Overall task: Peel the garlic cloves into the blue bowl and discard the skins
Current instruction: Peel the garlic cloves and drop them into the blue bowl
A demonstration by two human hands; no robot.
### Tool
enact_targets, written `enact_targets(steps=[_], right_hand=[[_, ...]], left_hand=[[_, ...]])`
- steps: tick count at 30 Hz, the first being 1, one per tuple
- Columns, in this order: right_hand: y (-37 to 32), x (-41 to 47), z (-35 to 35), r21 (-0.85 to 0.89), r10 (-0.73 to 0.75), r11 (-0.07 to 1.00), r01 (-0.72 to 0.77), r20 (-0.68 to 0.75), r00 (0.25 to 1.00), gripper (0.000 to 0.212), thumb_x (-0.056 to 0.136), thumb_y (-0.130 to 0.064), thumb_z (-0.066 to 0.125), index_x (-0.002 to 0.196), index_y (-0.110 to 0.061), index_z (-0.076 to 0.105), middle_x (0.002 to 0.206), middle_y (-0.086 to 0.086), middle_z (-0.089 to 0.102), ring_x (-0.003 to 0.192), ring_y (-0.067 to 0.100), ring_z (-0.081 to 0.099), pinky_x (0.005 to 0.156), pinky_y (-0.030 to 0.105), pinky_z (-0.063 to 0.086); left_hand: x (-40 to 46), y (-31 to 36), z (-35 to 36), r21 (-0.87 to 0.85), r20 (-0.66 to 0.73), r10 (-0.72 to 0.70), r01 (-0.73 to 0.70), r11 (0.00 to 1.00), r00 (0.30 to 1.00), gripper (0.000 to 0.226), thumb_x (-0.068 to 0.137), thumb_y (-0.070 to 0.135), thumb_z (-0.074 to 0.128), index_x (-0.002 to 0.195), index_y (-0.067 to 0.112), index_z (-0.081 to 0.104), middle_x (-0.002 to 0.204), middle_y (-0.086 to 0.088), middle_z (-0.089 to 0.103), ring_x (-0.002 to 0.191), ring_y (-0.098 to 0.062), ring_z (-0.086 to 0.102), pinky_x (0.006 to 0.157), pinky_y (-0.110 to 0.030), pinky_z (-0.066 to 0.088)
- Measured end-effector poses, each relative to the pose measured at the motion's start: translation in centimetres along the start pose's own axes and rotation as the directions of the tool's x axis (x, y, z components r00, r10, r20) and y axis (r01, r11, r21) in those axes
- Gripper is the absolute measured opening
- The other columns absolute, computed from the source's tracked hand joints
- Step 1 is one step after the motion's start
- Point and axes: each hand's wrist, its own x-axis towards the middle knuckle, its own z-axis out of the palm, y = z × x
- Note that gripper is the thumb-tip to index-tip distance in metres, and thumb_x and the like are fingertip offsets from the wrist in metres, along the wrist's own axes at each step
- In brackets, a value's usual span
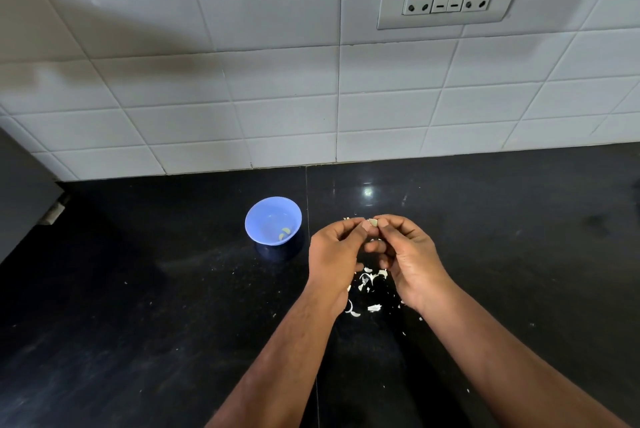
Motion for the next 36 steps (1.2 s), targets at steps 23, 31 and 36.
enact_targets(steps=[23, 31, 36], right_hand=[[0.4, 0.3, -2.1, -0.661, -0.128, 0.746, 0.079, -0.026, 0.991, 0.022, 0.108, -0.013, 0.053, 0.118, -0.03, 0.063, 0.098, -0.002, 0.075, 0.069, 0.017, 0.076, 0.052, 0.026, 0.048], [0.2, -0.2, -0.9, -0.856, -0.283, 0.508, 0.095, -0.062, 0.957, 0.032, 0.098, -0.06, 0.059, 0.085, -0.031, 0.06, 0.059, -0.007, 0.07, 0.057, 0.006, 0.069, 0.064, 0.035, 0.053], [0.8, -0.3, 0.1, -0.621, -0.154, 0.74, 0.258, 0.216, 0.964, 0.03, 0.107, -0.021, 0.057, 0.134, -0.034, 0.063, 0.108, -0.012, 0.074, 0.101, 0.003, 0.071, 0.092, 0.029, 0.057]], left_hand=[[1.0, -1.8, -0.8, -0.192, -0.095, 0.008, -0.026, 0.981, 0.995, 0.012, 0.104, 0.009, 0.065, 0.113, 0.015, 0.07, 0.102, -0.002, 0.081, 0.084, -0.011, 0.068, 0.063, -0.027, 0.056], [0.9, -2.2, -0.6, -0.175, -0.116, 0.018, -0.038, 0.984, 0.993, 0.015, 0.095, 0.012, 0.079, 0.107, 0.006, 0.072, 0.094, -0.008, 0.079, 0.075, -0.009, 0.067, 0.062, -0.022, 0.053], [0.7, -2.3, -1.3, -0.124, -0.078, 0.046, -0.055, 0.991, 0.996, 0.005, 0.101, 0.015, 0.072, 0.104, 0.011, 0.073, 0.095, -0.007, 0.078, 0.078, -0.012, 0.069, 0.064, -0.028, 0.057]])
